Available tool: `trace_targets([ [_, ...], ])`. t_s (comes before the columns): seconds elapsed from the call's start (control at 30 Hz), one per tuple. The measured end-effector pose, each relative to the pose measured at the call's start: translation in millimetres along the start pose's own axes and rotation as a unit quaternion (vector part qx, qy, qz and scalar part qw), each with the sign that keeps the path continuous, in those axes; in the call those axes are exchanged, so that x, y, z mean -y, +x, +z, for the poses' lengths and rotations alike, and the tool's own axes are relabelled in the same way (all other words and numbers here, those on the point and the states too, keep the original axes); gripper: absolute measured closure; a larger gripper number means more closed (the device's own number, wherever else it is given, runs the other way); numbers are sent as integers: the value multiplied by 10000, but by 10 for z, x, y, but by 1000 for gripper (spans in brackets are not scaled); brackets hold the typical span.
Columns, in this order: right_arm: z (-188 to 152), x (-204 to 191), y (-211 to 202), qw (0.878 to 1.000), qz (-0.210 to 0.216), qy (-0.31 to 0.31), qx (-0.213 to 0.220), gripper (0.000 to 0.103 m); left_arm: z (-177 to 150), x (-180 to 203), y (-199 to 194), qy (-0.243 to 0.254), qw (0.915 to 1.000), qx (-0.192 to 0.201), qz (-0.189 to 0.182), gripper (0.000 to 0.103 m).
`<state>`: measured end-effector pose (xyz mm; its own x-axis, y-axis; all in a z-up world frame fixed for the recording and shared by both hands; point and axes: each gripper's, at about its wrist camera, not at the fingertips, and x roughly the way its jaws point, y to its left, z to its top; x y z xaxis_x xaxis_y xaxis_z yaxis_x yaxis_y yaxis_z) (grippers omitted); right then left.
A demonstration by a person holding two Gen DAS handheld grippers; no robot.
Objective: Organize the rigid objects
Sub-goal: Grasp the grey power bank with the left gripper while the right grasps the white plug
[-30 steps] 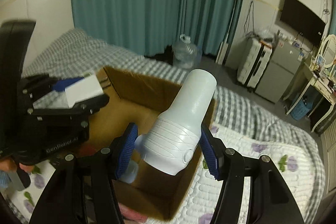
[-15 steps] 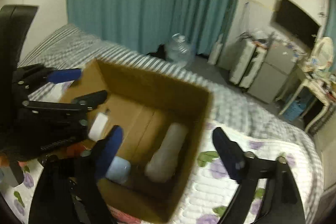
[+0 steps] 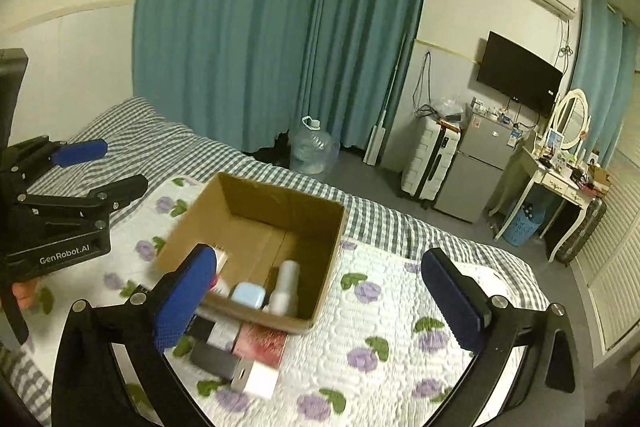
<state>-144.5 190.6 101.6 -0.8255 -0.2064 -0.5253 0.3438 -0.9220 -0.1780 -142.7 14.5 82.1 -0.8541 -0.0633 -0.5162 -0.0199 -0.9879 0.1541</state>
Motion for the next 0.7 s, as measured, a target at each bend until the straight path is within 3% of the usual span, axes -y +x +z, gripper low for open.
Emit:
trace_targets([
  [0.13, -231, -150, -180, 10000, 70, 0, -64, 0, -223, -21, -206, -133, 9999, 5, 6, 33],
  [0.3, -600, -226, -117, 9996, 137, 64, -239, 0, -575, -81, -183, -351, 9991, -170, 140, 33],
  [0.47, -997, -311, 356, 9967, 209, 219, -749, 0, -951, -152, 113, -674, 9963, -520, 149, 33],
  [0.7, -1563, -502, 982, 9869, 319, 131, -1573, 0, -1528, -73, 665, -695, 9917, -1064, 199, 33],
])
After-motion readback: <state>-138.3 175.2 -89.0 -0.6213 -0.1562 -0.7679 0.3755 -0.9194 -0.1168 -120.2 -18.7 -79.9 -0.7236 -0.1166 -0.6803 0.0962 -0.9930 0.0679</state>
